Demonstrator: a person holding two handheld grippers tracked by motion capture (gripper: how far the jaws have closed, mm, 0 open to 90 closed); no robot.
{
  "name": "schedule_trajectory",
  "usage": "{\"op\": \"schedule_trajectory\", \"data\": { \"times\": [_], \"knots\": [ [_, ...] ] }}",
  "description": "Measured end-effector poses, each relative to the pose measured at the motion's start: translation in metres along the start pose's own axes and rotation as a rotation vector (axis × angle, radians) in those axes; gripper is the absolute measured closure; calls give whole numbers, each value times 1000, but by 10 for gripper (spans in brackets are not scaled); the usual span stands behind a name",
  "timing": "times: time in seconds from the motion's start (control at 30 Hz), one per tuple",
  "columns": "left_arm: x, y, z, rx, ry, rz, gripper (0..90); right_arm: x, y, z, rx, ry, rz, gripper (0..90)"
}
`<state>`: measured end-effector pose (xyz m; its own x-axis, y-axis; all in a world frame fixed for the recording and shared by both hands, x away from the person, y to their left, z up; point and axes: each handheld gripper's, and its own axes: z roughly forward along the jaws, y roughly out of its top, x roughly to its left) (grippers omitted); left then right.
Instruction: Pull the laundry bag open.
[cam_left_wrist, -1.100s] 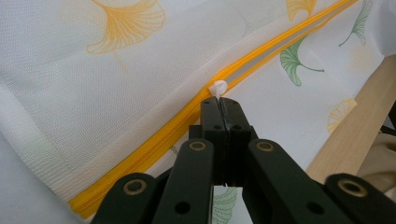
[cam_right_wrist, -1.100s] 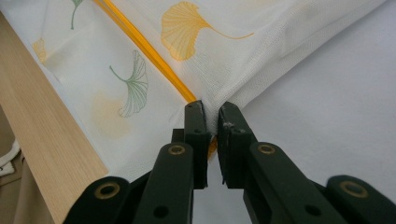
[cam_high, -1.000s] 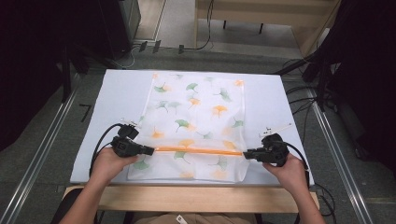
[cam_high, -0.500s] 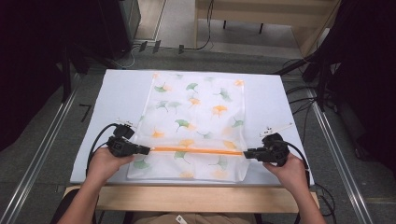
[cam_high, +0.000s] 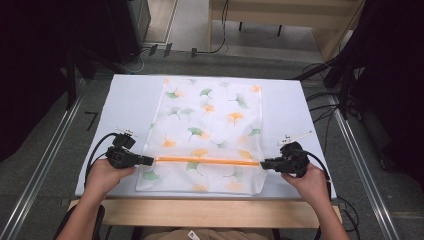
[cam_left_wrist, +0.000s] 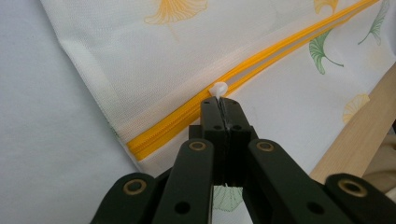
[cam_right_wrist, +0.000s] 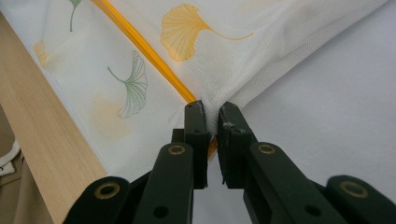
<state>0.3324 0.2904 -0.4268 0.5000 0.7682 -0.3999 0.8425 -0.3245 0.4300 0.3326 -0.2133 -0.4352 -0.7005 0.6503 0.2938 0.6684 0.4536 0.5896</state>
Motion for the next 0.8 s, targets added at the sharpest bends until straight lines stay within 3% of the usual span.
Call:
{"op": "schedule_trajectory", "data": {
  "times": [0.3,0.43,0.47,0.57,0.8],
  "knots": [
    [10,-6,-6,-3,14,-19,900,-2,-1,0,2,-1,-1,853],
    [25,-13,-19,-11,108,-56,900,-4,-1,-1,7,-11,13,855],
    [28,-14,-22,-28,78,-65,900,-5,-1,-2,11,-9,25,855],
    [29,-16,-24,-53,47,-83,900,-5,-1,-1,7,-14,11,855],
    [25,-20,-24,-49,20,-70,900,-9,-3,1,7,-24,13,842]
  ]
}}
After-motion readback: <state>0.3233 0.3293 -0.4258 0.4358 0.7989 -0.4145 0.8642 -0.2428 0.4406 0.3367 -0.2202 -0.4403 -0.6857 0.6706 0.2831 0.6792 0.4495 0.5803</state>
